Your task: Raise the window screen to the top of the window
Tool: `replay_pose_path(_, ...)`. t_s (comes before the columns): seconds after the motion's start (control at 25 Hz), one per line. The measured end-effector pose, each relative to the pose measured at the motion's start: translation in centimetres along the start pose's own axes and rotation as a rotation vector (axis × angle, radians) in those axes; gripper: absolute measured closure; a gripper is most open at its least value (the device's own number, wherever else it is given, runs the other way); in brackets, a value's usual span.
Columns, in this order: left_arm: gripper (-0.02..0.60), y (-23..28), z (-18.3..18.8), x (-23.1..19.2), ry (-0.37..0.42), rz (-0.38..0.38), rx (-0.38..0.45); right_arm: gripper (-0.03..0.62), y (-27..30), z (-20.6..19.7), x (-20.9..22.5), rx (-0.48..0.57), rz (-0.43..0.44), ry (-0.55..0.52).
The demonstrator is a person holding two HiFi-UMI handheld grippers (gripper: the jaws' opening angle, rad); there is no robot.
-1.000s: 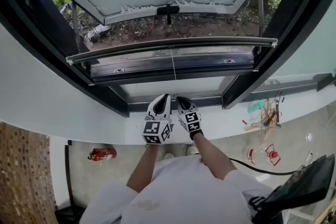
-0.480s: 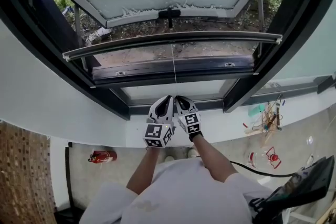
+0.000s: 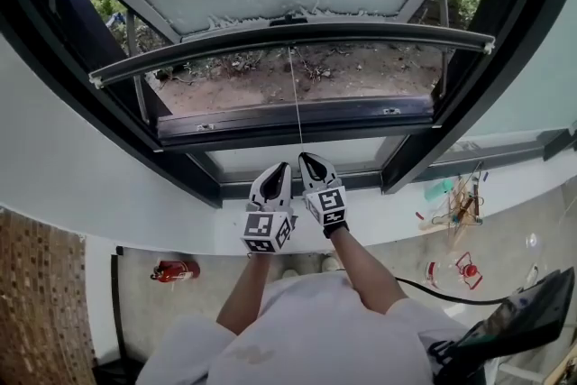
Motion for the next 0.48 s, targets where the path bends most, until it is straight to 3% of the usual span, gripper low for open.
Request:
replay_pose_path(0.2,0.568,-0.2,0.2,0.1,-0.001,0.004,0.003,0.592,-0.3,1.8,0.0,0.043,-0.002,0.018)
replay_pose_path(0.48,0.568,-0.6,0.5,0.4,-0.001,0.011,0.01,0.592,-0.5,7.3,-0.6,0.187,0.022,0.025)
Point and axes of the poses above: the fingertips, and each gripper's own axes: y forward along the fingers, x to its right, z out of its top, the point moved 6 cm from there along -y, backward along the fingers, and after that the axes turned 8 degrees about -z, right-handed, at the moved point
